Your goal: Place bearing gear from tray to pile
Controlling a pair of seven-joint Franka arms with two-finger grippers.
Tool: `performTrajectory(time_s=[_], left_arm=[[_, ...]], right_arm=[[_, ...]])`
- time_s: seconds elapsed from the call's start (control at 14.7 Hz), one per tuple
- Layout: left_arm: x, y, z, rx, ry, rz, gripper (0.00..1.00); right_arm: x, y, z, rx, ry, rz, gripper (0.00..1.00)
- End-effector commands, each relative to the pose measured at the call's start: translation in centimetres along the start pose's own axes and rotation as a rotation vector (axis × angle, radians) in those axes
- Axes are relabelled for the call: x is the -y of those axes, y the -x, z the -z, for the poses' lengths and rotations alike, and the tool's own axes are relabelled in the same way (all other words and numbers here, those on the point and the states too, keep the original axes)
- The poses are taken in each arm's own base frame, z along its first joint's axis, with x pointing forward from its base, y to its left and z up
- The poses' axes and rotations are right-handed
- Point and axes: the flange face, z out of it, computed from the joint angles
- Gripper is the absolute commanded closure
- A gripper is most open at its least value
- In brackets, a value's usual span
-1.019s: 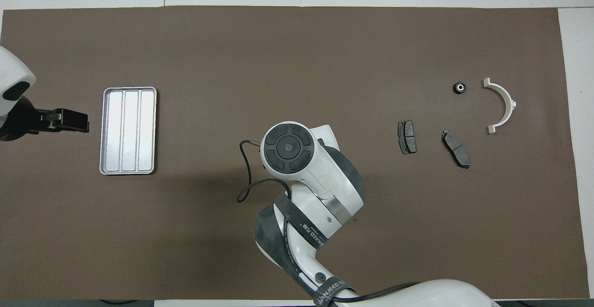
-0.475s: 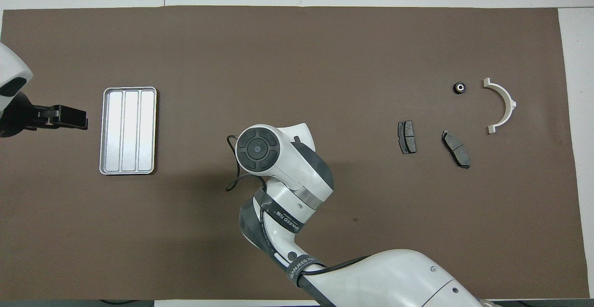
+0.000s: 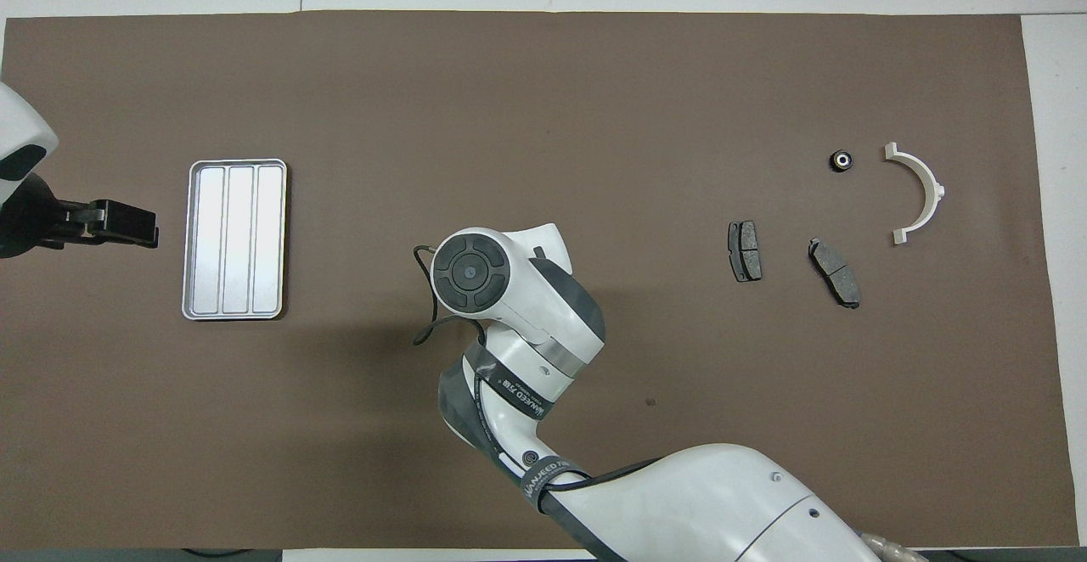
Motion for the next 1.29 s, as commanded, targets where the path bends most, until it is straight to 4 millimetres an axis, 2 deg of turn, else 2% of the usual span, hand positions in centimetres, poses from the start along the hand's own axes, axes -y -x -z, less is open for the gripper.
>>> performTrajectory(time_s=[0.0, 0.34, 0.61, 0.88, 0.95, 1.09, 1.15, 1.22], left_arm=[[-0.1, -0.3, 0.9, 0.026, 0.012, -0.016, 0.0], [0.3, 0.2, 1.4, 0.02, 0.013, -0.021, 0.0], [0.3, 0.4, 1.1, 0.029, 0.016, -0.021, 0.0], [0.1, 0.3, 1.1, 0.025, 0.017, -0.036, 0.0], [0.0, 0.3, 1.1, 0.023, 0.027, -0.038, 0.0], [-0.1, 0.2, 1.2, 0.014, 0.058, -0.045, 0.0], [-0.1, 0.2, 1.1, 0.015, 0.059, -0.048, 0.0], [-0.1, 0.2, 1.2, 0.012, 0.058, -0.048, 0.0]], right_arm=[[0.3, -0.2, -0.5, -0.029, -0.024, -0.018, 0.03], [0.3, -0.2, -0.7, -0.031, -0.025, -0.009, 0.03], [-0.2, 0.5, -1.9, -0.028, -0.031, 0.01, 0.04], [-0.2, 0.5, -1.9, -0.028, -0.028, 0.017, 0.04], [-0.3, 0.5, -1.9, -0.028, -0.025, 0.017, 0.07], [-0.3, 0.5, -1.9, -0.026, -0.022, 0.016, 0.21], [-0.3, 0.6, -1.9, -0.025, -0.02, 0.015, 0.31], [-0.3, 0.5, -1.8, -0.023, -0.022, 0.012, 0.48]])
